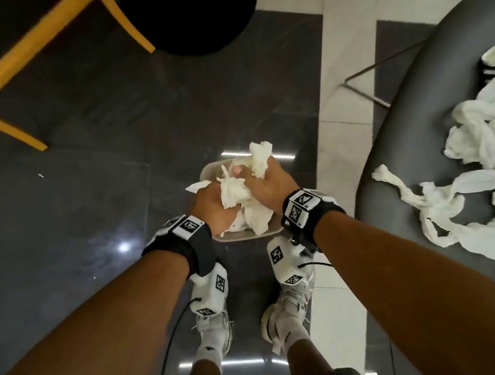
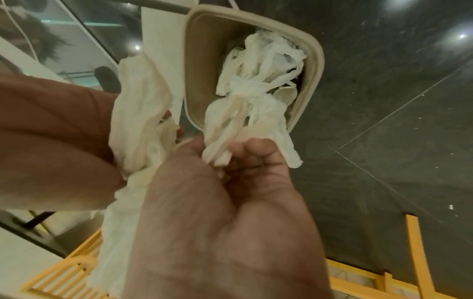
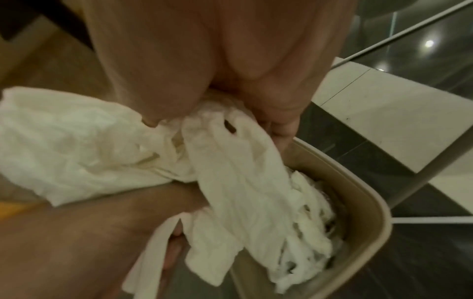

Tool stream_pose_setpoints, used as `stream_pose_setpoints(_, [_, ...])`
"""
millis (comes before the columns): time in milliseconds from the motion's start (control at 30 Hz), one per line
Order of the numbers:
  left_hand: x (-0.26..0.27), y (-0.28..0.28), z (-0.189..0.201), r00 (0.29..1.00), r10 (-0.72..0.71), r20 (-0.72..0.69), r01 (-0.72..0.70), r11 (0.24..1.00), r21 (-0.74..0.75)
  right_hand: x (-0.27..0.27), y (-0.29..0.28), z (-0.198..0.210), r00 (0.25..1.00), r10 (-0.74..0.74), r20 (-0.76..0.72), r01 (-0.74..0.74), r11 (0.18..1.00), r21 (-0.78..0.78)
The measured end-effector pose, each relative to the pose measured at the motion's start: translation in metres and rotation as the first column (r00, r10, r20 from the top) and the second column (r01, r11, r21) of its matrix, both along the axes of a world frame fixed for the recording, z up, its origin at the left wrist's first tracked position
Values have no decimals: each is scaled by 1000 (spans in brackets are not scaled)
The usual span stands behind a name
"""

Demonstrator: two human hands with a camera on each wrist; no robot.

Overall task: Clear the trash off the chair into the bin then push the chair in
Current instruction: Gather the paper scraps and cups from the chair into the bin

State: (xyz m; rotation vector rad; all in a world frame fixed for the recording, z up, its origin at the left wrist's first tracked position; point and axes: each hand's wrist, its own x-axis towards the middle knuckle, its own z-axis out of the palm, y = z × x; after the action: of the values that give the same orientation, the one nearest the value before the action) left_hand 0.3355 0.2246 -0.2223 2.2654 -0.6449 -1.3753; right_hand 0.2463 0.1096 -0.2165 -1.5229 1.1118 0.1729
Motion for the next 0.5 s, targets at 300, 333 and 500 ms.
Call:
stream_pose_setpoints(300, [1,18,-84,993,104,-50,-99,990,104,-16,27,-110,949,-99,-300,157,972,176])
stream_pose_setpoints(333, [2,19,-86,993,107,-52,-101,990,103,-14,26,-106,953,-55,-297,112,978,178])
stream_pose_setpoints(500, [10,8,-66,996,53,-68,-40,983,180,-10,13,-69,953,105,-284,-54,982,183])
